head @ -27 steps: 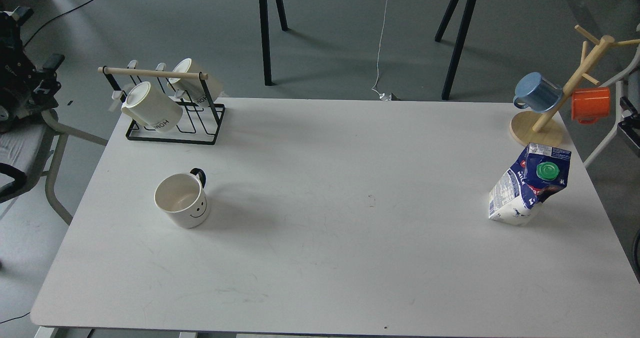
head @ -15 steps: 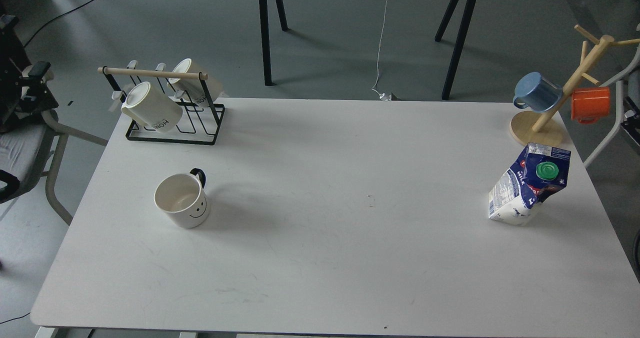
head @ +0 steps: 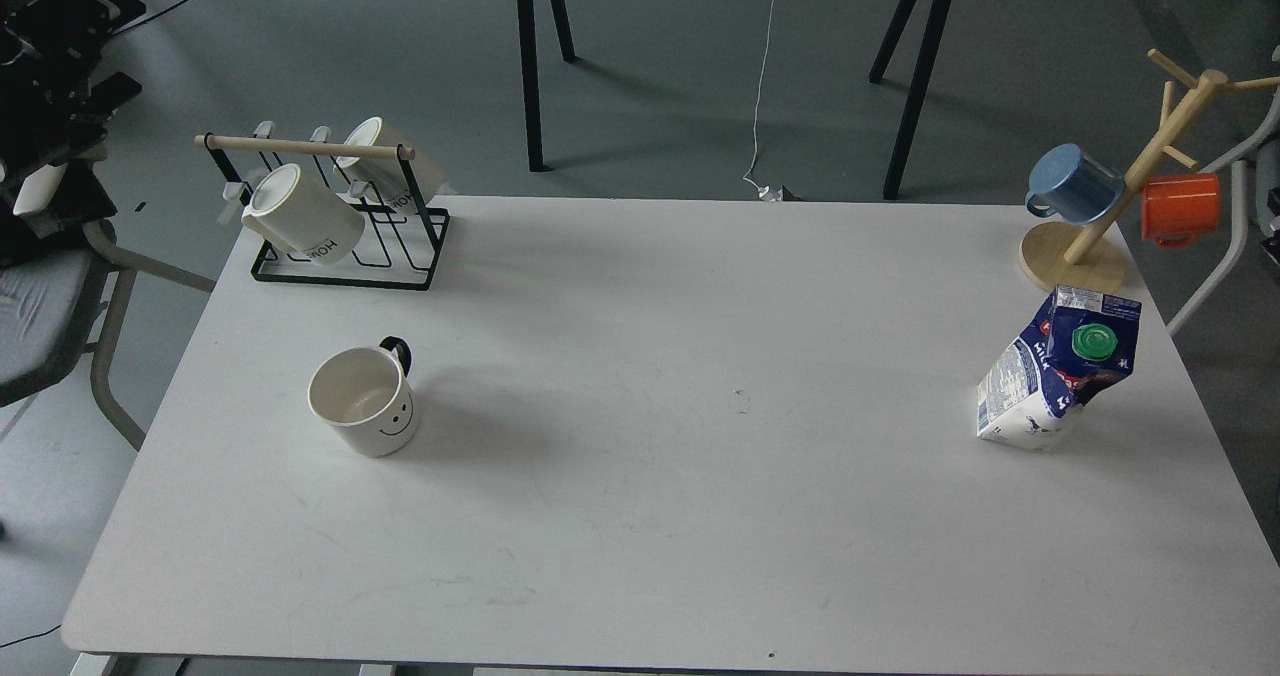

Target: Place cup and milk with both arms

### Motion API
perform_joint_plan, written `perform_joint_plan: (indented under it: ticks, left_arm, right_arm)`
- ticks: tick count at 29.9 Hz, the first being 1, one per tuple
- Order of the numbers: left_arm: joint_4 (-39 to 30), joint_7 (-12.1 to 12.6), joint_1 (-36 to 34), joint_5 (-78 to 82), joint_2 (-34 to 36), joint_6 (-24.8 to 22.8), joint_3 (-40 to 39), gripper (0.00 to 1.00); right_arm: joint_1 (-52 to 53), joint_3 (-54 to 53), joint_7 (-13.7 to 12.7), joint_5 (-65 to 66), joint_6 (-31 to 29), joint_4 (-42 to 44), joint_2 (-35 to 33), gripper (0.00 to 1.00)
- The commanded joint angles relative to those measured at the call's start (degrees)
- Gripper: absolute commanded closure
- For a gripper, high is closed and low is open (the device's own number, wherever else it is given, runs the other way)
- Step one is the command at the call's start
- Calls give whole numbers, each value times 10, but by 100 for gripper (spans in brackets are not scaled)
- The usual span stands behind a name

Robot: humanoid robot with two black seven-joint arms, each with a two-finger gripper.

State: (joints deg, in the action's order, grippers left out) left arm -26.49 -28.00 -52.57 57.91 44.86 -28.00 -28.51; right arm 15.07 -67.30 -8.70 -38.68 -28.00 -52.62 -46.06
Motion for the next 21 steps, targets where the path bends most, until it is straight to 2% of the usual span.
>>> perform_joint_plan:
  ticks: [1, 6, 8, 14, 21]
  left_arm:
    - [-97, 0, 4, 147, 31, 0, 1, 0]
    - [-226, 0, 41, 283, 80, 0, 56, 0]
    - [-253, 0, 51, 336, 88, 40, 91, 0]
    - [-252, 0, 70, 410, 81, 139, 155, 0]
    - [-220, 0, 86, 411, 38, 151, 159, 0]
  right_arm:
    - [-2, 1, 0, 0, 0, 7, 1, 2]
    - [-5, 1, 0, 0, 0, 18, 2, 2]
    - [-8, 1, 0, 0, 0, 18, 2, 2]
    - [-14, 4, 0, 1, 0, 18, 3, 2]
    - [-16, 2, 0, 1, 0, 18, 3, 2]
